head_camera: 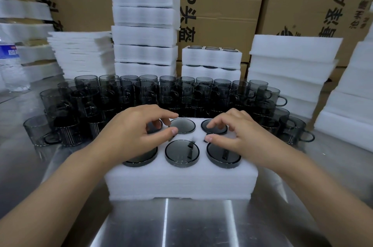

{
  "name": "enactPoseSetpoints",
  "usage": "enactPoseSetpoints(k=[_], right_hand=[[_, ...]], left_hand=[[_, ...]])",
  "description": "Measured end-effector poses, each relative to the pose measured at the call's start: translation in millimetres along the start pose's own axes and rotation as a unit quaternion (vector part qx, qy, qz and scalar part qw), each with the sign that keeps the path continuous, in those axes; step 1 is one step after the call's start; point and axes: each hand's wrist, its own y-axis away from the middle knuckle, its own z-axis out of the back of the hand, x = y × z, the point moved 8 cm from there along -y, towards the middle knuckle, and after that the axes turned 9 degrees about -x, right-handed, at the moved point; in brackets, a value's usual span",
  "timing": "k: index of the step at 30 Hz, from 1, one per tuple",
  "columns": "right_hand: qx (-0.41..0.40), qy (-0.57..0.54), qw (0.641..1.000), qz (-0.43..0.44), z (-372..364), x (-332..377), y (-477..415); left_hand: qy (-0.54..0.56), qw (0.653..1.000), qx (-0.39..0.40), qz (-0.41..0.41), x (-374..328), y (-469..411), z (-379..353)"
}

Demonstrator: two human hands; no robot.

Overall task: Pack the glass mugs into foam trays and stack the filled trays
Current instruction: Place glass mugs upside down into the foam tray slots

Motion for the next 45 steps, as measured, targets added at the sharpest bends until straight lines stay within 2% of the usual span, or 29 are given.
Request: enactPoseSetpoints(k=[9,16,26,32,38,45], right_hand=[[0.011,-0.029,0.999,-0.022,2,0,1],[0.105,0.005,0.994,-0.010,-4,2,10],[0.137,-0.001,0.990,-0.021,-9,1,12],[0.118,-0.007,0.993,-0.031,-6,0,12],[0.056,-0.015,0.997,-0.049,-1,1,6],[0.044,-0.030,0.996,-0.066,-1,-1,6]], left_hand=[[0.000,1.000,0.004,0.005,-1,0,1],[-0.004,1.000,0.007,0.006,-4,1,0],[-0.003,1.000,0.004,-0.004,-6,0,2],[-0.003,1.000,0.012,0.010,-4,0,1],[-0.003,0.999,0.036,0.038,2,1,-5],[0.004,0.996,0.049,0.077,15,0,-9]])
